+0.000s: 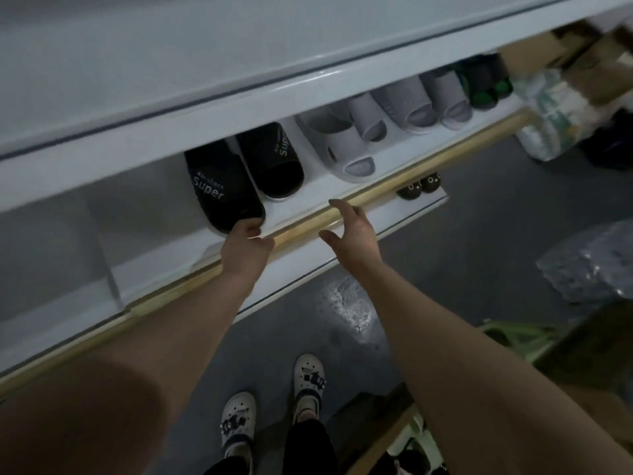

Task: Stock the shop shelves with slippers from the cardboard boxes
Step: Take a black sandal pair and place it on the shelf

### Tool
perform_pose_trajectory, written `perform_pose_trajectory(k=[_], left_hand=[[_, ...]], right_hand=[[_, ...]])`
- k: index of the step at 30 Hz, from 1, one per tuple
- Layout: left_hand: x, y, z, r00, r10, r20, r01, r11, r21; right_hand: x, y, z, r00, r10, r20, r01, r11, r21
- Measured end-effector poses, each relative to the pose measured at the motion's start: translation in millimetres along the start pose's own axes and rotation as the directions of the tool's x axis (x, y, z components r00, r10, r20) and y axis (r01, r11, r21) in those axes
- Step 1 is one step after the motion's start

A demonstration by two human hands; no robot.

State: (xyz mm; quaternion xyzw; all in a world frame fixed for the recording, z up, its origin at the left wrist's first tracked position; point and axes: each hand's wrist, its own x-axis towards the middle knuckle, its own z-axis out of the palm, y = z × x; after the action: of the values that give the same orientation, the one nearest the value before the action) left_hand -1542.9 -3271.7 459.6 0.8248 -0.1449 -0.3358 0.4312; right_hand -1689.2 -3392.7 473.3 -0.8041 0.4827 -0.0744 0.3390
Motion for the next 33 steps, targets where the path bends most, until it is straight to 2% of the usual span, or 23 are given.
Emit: perform_pose_trajectory(k=[4,15,22,27,33], left_hand=[[-35,2,10,0.976,0.118,0.184,-0.130,0.990,0.052],[-150,-42,95,0.839,0.170,0.516,-0.294,0.941,0.168],[-251,-107,167,0.739,0.104,0.666,-0.371,0.887,0.273],[-329,-166,214,0.687,0.035,0.726,-0.382,0.868,0.319],[-395,-238,252,0.620,-0.080,0.780,-0.378,0.841,0.387]], right_hand=[[-59,18,-4,0.996,0.083,-0.046,-0.083,0.996,-0.014],[-224,114,-5,0.910,0.395,-0.124,-0.385,0.918,0.093],[-350,206,1,0.808,0.577,-0.120,-0.558,0.814,0.162],[-445,272,7,0.782,0.615,-0.103,-0.584,0.780,0.223],[-534,341,40,0.703,0.710,-0.033,-0.679,0.685,0.264]])
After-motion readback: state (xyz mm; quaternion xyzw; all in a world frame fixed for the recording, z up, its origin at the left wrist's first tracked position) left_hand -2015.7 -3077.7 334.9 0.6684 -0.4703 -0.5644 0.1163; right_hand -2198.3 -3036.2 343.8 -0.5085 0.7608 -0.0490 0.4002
